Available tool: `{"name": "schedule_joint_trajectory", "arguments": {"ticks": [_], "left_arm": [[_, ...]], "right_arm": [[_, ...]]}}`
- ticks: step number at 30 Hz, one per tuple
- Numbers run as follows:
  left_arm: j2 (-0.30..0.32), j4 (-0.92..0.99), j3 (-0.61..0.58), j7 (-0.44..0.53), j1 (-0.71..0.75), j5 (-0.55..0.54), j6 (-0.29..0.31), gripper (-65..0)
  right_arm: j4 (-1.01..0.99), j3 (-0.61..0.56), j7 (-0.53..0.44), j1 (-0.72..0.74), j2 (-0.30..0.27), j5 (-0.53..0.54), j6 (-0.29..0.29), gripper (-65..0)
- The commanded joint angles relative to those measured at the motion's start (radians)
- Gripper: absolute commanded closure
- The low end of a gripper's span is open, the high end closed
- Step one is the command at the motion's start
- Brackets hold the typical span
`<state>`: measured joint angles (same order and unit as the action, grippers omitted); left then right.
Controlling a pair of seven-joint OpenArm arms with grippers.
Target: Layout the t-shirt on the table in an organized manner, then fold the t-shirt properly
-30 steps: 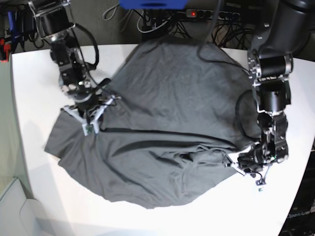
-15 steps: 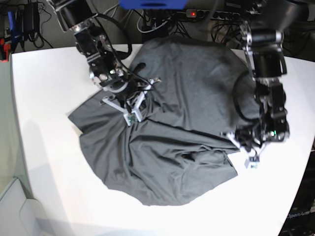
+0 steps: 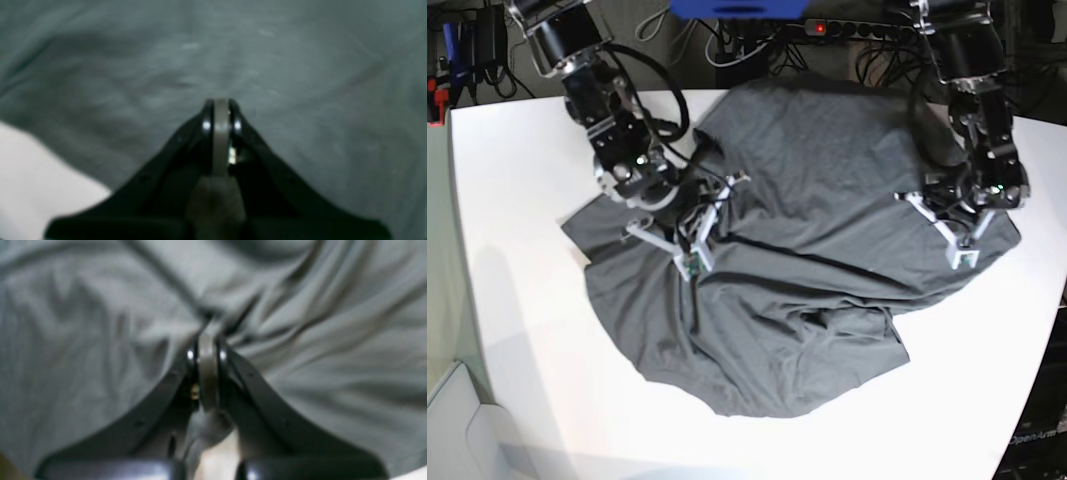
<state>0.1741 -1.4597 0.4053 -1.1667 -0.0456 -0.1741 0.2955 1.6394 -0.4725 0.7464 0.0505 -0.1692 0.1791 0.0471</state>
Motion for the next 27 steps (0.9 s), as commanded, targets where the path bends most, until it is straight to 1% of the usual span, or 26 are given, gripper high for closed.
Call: {"name": "schedule_joint_trajectory", "arguments": {"ticks": [1,3,5,6,8,11,13,16,17,19,25,27], "left_arm": [[0.009,-0.003,0.019,0.008,-0.017,-0.003,0.000,-0.4],[0.009,0.012,0.051,0.018,-0.020,-0.003,0.000,-0.4],[0.009,0.023,0.070,0.067,-0.032,-0.002,0.000,-0.4],[0.011,0.041,0.076,0.097,-0.032,-0.002,0.000,-0.4],[0.034,0.089,0.071,0.141,-0.047,-0.002,-0.003,-0.4],[0.051,0.170,0.073,0.175,-0.093,-0.002,-0.003,-0.4],[0.066,0.225,0.074,0.201,-0.122,-0.002,-0.003,-0.4],[0.110,0.317,0.076,0.256,-0.168,-0.002,-0.006,-0.4],[0.120,0.348,0.076,0.273,-0.184,-0.002,-0.006,-0.4],[0.153,0.397,0.076,0.301,-0.205,-0.002,-0.006,-0.4],[0.227,0.448,0.076,0.362,-0.214,-0.003,-0.006,-0.4],[0.246,0.451,0.076,0.373,-0.216,-0.003,-0.006,-0.4]], "right_arm": [[0.031,0.002,-0.020,0.027,-0.006,0.004,0.001,0.0],[0.032,0.002,-0.020,0.059,-0.022,0.004,0.001,0.0],[0.005,0.002,-0.020,0.104,-0.023,0.004,0.001,0.0],[-0.020,0.002,-0.020,0.130,-0.023,0.004,0.001,0.0],[-0.080,0.002,-0.020,0.185,-0.019,0.006,0.003,0.0],[-0.190,-0.002,-0.029,0.269,-0.013,0.010,0.004,0.0],[-0.270,-0.001,-0.031,0.320,0.017,0.010,0.006,0.0],[-0.430,0.004,-0.032,0.418,0.052,0.007,0.063,0.0],[-0.479,0.004,-0.041,0.444,0.069,0.006,0.070,0.0],[-0.563,0.004,-0.070,0.487,0.095,0.006,0.072,0.0],[-0.660,-0.001,-0.141,0.521,0.109,0.004,0.072,0.0],[-0.700,-0.001,-0.166,0.524,0.127,0.003,0.070,0.0]]}}
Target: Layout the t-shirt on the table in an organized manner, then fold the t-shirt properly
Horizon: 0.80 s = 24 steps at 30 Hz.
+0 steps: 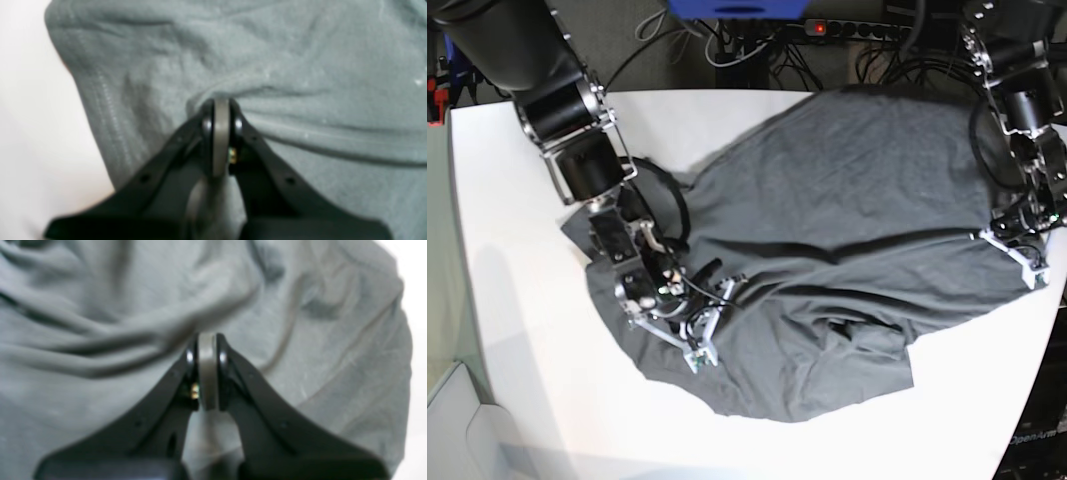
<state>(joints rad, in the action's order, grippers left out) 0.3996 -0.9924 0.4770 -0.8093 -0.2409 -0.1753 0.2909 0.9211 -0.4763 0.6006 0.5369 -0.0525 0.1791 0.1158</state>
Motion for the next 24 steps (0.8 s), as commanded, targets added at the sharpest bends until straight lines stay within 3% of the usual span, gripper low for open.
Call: {"name": "schedule_joint_trajectory", "arguments": {"ticks": [1,11,19,24], "left_arm": [[0.026,-0.024,0.004,0.012,-0.021,-0.007,-0.002,-0.4],[0.015,-0.085,0.006,0.006,-0.036,-0.011,0.004,-0.4],[-0.104,-0.303,0.007,-0.147,-0.031,-0.011,0.004,-0.4],[-0.186,-0.372,0.006,-0.206,-0.001,-0.010,0.004,-0.4]], "right_arm": [[-0.001,0.003,-0.028,0.038,0.012,0.003,0.002,0.0],[-0.168,0.008,-0.089,0.038,-0.011,0.004,-0.009,0.0],[-0.168,0.011,-0.152,-0.016,-0.074,0.010,-0.236,0.0],[-0.168,0.159,-0.146,-0.057,-0.109,0.007,-0.278,0.0]]}}
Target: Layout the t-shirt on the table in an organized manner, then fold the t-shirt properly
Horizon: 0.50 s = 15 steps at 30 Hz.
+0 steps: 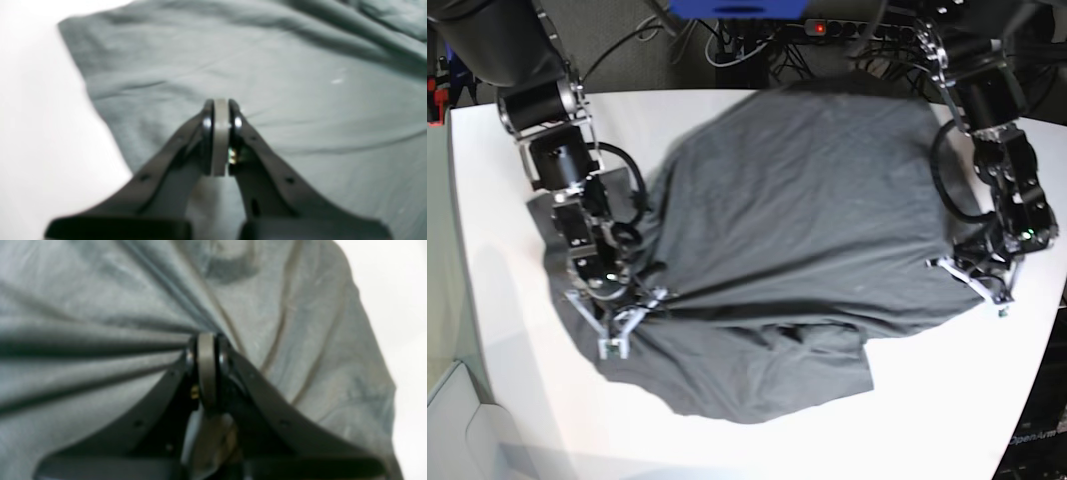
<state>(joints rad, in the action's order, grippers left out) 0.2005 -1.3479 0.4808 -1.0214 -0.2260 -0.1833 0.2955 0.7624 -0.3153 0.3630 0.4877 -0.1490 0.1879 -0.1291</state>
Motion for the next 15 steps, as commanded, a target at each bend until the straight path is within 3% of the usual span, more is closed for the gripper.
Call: {"name": "schedule_joint_trajectory", "arguments": {"ticks": [1,6,15], "left_arm": [[-0.002,-0.017,0.002,0.006,-0.013,0.003,0.000,-0.4],[-0.066,-0.008,-0.006,0.006,0.001,0.006,-0.002,-0.4],[-0.128,0.002,-0.008,0.006,0.040,0.006,-0.003,-0.4]], "right_arm": [[-0.010,0.026,0.104,-0.022,-0.014,-0.003,-0.033,0.0],[-0.007,0.114,0.166,-0.080,-0.008,0.000,-0.033,0.0],[0.062,0.110,0.181,-0.232,0.061,-0.003,-0.033,0.0]]}}
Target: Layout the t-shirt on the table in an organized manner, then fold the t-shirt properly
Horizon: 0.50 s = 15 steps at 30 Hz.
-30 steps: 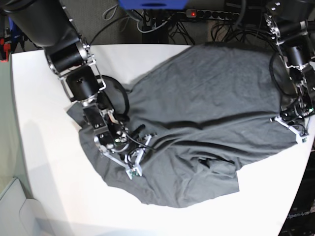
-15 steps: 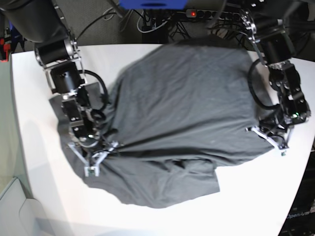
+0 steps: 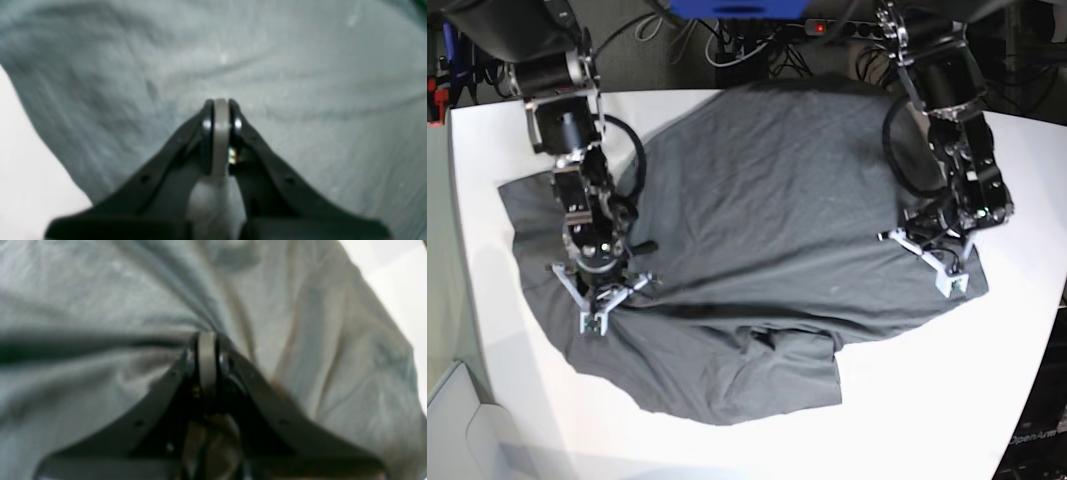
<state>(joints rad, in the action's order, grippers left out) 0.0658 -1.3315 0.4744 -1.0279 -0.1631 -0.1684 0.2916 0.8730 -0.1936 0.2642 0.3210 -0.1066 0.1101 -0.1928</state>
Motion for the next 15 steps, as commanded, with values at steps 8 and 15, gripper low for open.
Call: {"name": "schedule_joint_trajectory", "arguments": {"ticks": [8,15], "left_arm": [[0.049,-0.015,0.007,0.013,-0.013,-0.007,0.001,-0.4],[0.072,-0.015,0.007,0.014,0.021,-0.009,0.001,-0.4]], "right_arm": [[0.249,-0.117,0.389,-0.231,0.106,0.073,0.031,0.0],[0.372,-0.271,0.442,-0.273,0.149,0.075,0.031,0.0]]}}
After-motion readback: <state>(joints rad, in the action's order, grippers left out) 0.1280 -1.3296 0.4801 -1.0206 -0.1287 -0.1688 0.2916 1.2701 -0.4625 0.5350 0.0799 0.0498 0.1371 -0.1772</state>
